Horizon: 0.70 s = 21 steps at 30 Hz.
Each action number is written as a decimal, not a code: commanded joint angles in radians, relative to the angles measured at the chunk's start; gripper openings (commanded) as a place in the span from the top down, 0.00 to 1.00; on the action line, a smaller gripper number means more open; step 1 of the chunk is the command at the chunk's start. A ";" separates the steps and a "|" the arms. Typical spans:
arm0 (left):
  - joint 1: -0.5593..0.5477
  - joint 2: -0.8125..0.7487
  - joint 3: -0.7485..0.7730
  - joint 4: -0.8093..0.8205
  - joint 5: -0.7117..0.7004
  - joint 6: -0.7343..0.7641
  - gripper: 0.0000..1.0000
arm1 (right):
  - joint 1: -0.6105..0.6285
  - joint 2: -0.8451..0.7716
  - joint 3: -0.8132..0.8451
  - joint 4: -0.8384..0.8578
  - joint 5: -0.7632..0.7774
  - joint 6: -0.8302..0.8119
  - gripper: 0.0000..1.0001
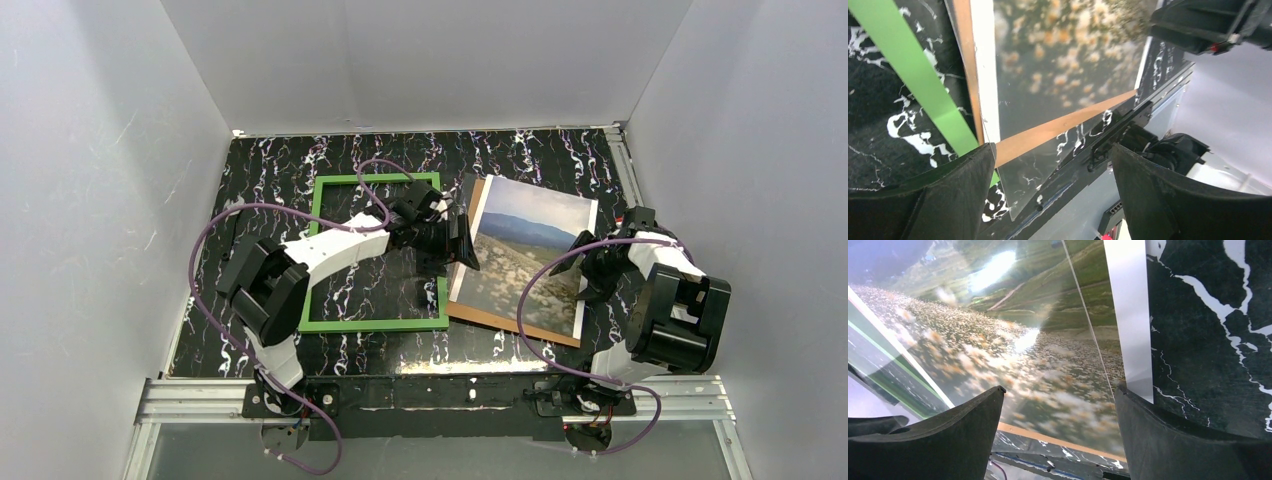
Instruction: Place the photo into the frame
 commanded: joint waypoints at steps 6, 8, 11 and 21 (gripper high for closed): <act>-0.014 -0.012 -0.063 -0.079 0.044 0.030 0.16 | 0.018 -0.015 0.005 -0.034 -0.064 0.011 0.12; -0.012 -0.023 -0.088 -0.050 0.045 0.025 0.16 | 0.028 -0.020 0.000 -0.034 -0.076 0.011 0.12; -0.006 -0.041 -0.136 0.000 0.049 -0.010 0.18 | 0.055 -0.024 -0.006 -0.036 -0.090 0.011 0.12; 0.016 -0.135 -0.275 0.087 -0.004 -0.039 0.30 | 0.134 -0.050 -0.040 -0.036 -0.099 0.027 0.12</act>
